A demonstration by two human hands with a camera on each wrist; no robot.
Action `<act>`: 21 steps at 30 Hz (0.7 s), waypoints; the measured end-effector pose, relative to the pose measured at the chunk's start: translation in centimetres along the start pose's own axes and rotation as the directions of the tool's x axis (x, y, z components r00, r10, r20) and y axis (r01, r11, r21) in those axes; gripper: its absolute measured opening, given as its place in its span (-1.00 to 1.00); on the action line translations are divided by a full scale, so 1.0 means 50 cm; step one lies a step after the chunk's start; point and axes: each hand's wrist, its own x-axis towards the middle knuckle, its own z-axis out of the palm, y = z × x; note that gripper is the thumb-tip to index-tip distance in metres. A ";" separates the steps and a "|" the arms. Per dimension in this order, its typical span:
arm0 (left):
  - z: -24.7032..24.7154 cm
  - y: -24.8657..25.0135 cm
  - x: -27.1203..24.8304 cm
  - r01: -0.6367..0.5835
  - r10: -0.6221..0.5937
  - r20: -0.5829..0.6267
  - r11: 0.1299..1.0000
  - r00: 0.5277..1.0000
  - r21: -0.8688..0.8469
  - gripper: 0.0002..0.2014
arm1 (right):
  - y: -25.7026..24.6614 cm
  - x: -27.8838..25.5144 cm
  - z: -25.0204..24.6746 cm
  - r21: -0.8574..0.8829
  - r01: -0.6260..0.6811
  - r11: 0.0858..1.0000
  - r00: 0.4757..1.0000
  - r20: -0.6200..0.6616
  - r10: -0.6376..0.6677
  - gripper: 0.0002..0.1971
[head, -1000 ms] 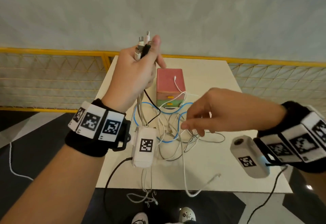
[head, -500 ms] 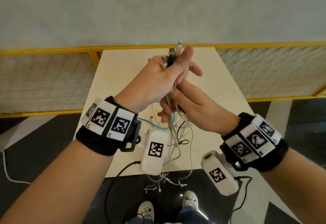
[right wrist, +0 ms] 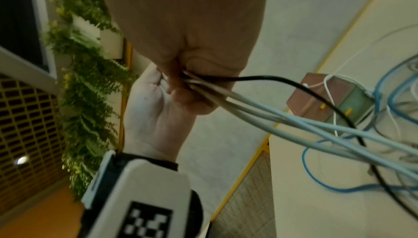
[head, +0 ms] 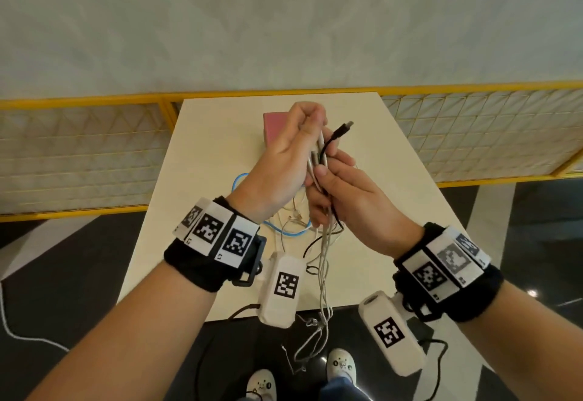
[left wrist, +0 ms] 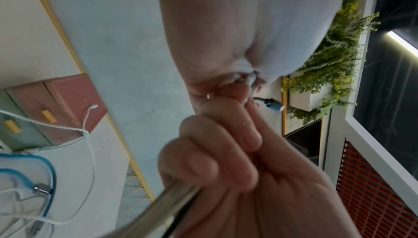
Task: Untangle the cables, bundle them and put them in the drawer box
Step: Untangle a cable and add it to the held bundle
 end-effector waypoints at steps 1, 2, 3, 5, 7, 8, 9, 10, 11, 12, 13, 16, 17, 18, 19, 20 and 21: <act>-0.002 -0.005 0.002 -0.001 0.001 0.006 1.000 1.000 0.005 -0.83 | 0.000 -0.001 0.000 0.018 -0.016 1.000 1.000 0.009 0.016 -0.80; -0.004 -0.007 0.003 -0.003 0.002 0.021 1.000 1.000 0.012 -0.84 | 0.000 -0.001 -0.001 0.021 -0.035 0.999 0.999 0.012 0.035 -0.80; -0.006 -0.007 0.002 -0.001 -0.001 0.037 1.000 0.999 0.030 -0.83 | 0.000 -0.001 -0.003 0.009 -0.049 0.999 0.999 0.016 0.049 -0.79; -0.008 -0.008 0.002 -0.018 0.012 0.069 0.996 0.998 0.092 -0.75 | -0.001 0.001 -0.006 -0.019 -0.058 0.998 0.998 0.031 0.058 -0.79; -0.005 -0.006 0.003 -0.054 0.042 0.079 0.986 0.996 0.158 -0.69 | -0.002 0.004 -0.009 0.019 -0.065 0.998 0.997 0.051 0.064 -0.81; -0.003 -0.005 0.003 -0.062 0.048 0.078 0.980 0.996 0.187 -0.70 | -0.002 0.005 -0.010 0.060 -0.067 0.996 0.996 0.064 0.063 -0.83; -0.001 -0.004 0.003 -0.056 0.041 0.076 0.978 0.996 0.203 -0.73 | -0.001 0.006 -0.010 0.090 -0.066 0.994 0.995 0.075 0.059 -0.86; 0.001 -0.003 0.005 -0.043 0.029 0.072 0.978 0.997 0.205 -0.77 | 0.000 0.007 -0.011 0.108 -0.063 0.992 0.995 0.087 0.054 -0.89; 0.004 -0.002 0.006 -0.039 0.026 0.062 0.976 0.998 0.214 -0.82 | 0.001 0.009 -0.011 0.121 -0.065 0.991 0.994 0.099 0.053 -0.93; 0.007 -0.003 0.008 -0.047 0.037 0.049 0.972 0.998 0.228 -0.85 | 0.003 0.011 -0.011 0.141 -0.070 0.988 0.993 0.103 0.056 -0.92; 0.010 -0.005 0.011 -0.054 0.048 0.028 0.969 0.998 0.240 -0.86 | 0.004 0.013 -0.010 0.157 -0.076 0.985 0.993 0.100 0.061 -0.87; 0.014 -0.016 0.024 -0.064 0.085 -0.088 0.975 0.992 0.214 -0.84 | 0.019 0.019 -0.010 0.113 -0.079 0.990 0.990 0.121 0.066 -0.89; 0.013 -0.020 0.029 -0.061 0.089 -0.136 0.978 0.987 0.200 -0.83 | 0.022 0.018 -0.009 0.027 -0.082 0.996 0.987 0.140 0.078 -0.85; 0.009 -0.025 0.033 -0.058 0.090 -0.173 0.982 0.981 0.182 -0.82 | 0.027 0.018 -0.008 -0.060 -0.086 0.994 0.982 0.163 0.095 -0.77; 0.005 -0.028 0.036 -0.056 0.086 -0.198 0.987 0.976 0.153 -0.81 | 0.029 0.017 -0.007 -0.121 -0.093 0.988 0.979 0.168 0.112 -0.72; 0.002 -0.030 0.038 -0.037 0.054 -0.219 0.996 0.974 0.082 -0.80 | 0.028 0.017 -0.007 -0.140 -0.101 0.985 0.980 0.156 0.123 -0.70; -0.001 -0.030 0.037 0.000 -0.010 -0.232 0.999 0.973 -0.045 -0.78 | 0.026 0.017 -0.007 -0.143 -0.099 0.985 0.983 0.137 0.119 -0.70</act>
